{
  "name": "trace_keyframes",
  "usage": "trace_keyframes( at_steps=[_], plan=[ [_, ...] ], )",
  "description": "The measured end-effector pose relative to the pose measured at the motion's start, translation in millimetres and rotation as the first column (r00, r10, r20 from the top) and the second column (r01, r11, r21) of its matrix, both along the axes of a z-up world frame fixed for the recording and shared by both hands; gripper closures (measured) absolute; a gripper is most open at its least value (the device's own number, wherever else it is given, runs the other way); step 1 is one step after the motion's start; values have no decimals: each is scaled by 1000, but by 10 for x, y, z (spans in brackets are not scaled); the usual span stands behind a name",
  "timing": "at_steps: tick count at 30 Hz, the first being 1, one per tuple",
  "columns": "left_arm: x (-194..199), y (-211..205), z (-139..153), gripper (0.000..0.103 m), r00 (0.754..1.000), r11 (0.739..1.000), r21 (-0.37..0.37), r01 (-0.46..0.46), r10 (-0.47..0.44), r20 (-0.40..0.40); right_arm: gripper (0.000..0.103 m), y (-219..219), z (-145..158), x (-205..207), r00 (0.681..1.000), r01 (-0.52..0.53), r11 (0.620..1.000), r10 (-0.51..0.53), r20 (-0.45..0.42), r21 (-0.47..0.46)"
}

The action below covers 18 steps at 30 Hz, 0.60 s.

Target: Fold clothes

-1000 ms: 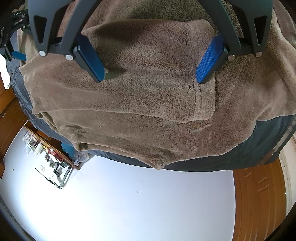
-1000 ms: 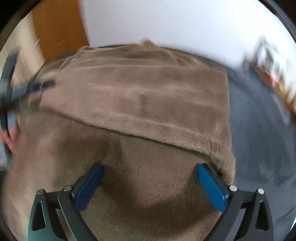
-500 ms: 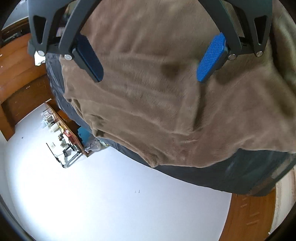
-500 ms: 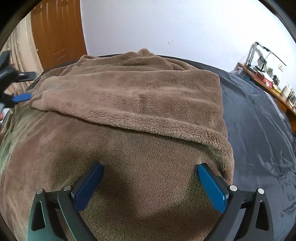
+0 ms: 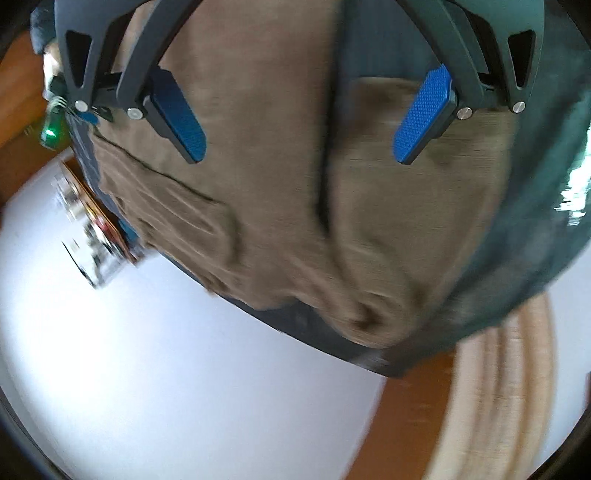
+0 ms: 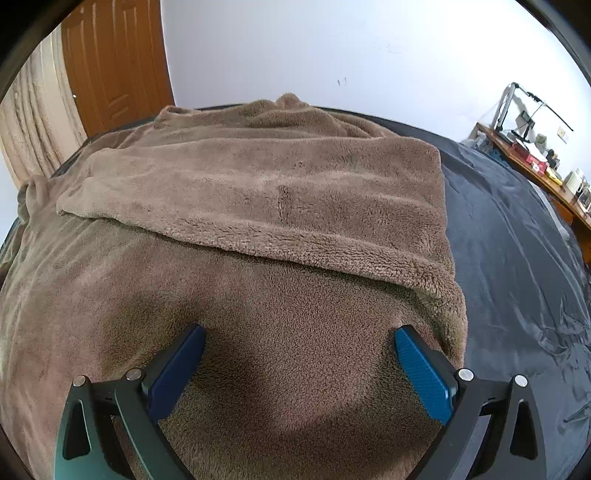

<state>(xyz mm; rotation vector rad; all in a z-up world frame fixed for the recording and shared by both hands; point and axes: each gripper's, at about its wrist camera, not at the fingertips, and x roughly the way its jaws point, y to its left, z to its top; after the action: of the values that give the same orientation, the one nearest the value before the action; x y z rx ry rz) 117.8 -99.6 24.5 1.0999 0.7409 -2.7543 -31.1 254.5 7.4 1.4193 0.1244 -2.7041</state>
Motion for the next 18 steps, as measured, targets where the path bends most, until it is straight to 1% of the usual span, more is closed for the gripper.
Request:
trace_keyframes(
  at_steps=[2, 4, 6, 9, 11, 12, 14, 15, 16, 17, 18],
  plan=[
    [162, -241, 11, 1, 997, 997, -15, -77, 77, -21, 0, -36, 55, 23, 1000, 1, 1000, -1, 3, 3],
    [275, -460, -3, 1, 990, 990, -25, -136, 135, -25, 0, -330, 252, 164, 996, -84, 996, 84, -40, 13],
    [358, -619, -42, 1, 982, 982, -35, -186, 186, -23, 0, -675, 478, 328, 978, -184, 982, 186, -90, 30],
    [401, -740, -139, 1, 978, 978, -4, -207, 207, -18, 0, -1192, 816, 575, 928, -329, 942, 335, -162, 65],
    [430, -820, -204, 1, 975, 975, 16, -221, 221, -14, 0, -1538, 1041, 740, 879, -419, 903, 430, -205, 94],
    [445, -860, -236, 1, 974, 973, 25, -228, 228, -12, 2, -1720, 1097, 810, 852, -463, 879, 477, -216, 115],
    [474, -941, -301, 1, 970, 969, 45, -242, 242, -8, 17, -2124, 1114, 916, 796, -545, 824, 567, -212, 154],
    [488, -981, -334, 1, 968, 967, 55, -249, 249, -6, 38, -2331, 1094, 950, 768, -584, 794, 608, -201, 170],
    [503, -1021, -366, 1, 967, 965, 65, -255, 256, -4, 53, -2539, 1074, 985, 738, -621, 762, 648, -190, 186],
    [517, -1061, -398, 1, 965, 962, 75, -262, 263, -1, 56, -2746, 1054, 1019, 706, -656, 728, 685, -178, 201],
    [536, -1100, -422, 1, 963, 959, 89, -268, 269, -5, 56, -2954, 1034, 1053, 673, -689, 692, 722, -165, 215]
  ],
)
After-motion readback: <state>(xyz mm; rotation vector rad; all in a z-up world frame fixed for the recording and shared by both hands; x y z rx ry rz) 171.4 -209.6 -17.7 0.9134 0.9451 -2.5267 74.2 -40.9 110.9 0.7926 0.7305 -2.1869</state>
